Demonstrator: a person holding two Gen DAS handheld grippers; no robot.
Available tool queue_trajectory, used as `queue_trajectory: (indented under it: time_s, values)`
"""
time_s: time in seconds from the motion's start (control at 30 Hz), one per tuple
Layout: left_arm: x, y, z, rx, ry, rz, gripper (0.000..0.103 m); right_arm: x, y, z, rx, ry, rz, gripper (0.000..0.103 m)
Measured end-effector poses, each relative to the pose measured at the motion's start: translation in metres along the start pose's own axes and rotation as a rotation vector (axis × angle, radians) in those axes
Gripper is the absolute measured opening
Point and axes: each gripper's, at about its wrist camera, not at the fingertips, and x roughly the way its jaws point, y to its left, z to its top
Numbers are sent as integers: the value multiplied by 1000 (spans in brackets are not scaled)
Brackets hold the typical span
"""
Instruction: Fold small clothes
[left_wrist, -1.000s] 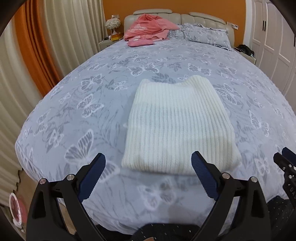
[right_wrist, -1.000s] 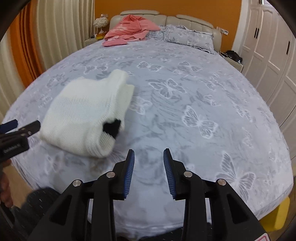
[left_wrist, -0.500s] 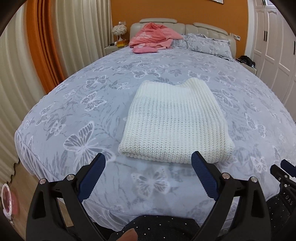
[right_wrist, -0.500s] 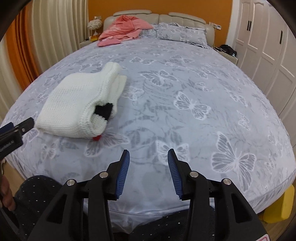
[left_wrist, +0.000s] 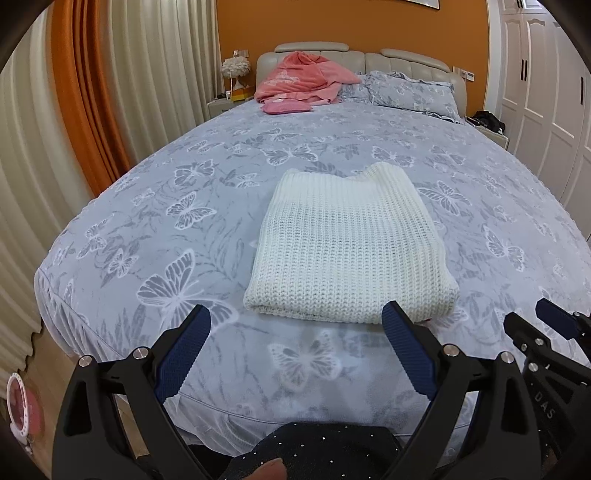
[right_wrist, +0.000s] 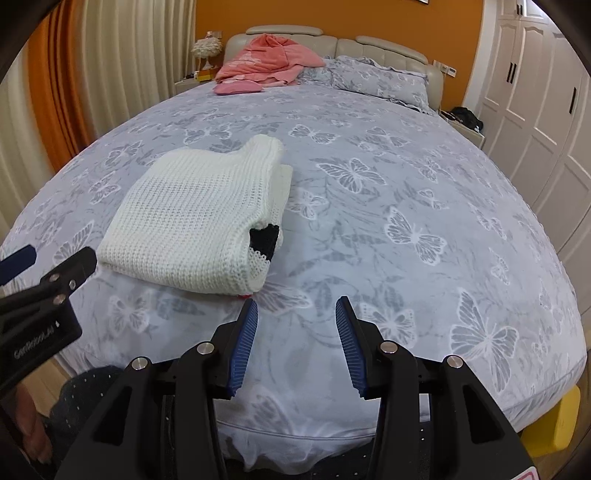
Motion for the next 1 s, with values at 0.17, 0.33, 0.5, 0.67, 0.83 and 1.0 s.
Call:
queue_trajectory:
  time_s: [0.17,0.33,0.5,0.67,0.83,1.0]
  values:
    - [5,1,2,27,8,0,92,2,5,3,63,18,-23,43]
    - [9,5,1,23,16,-2,92,5,14,1,65,27,-42,43]
    - [11,9,-2,8,19,-14,91,7,20,1,51,36,-45,43]
    - [13,11,-1,-2,23,-10,91,5,22,1,41,31,-47,43]
    - [13,14,-2,-16,17,2,91,5,24,0,41,31,-47,44]
    - [14,14,-3,-17,20,-10,93,5,25,0,38,32,-50,45]
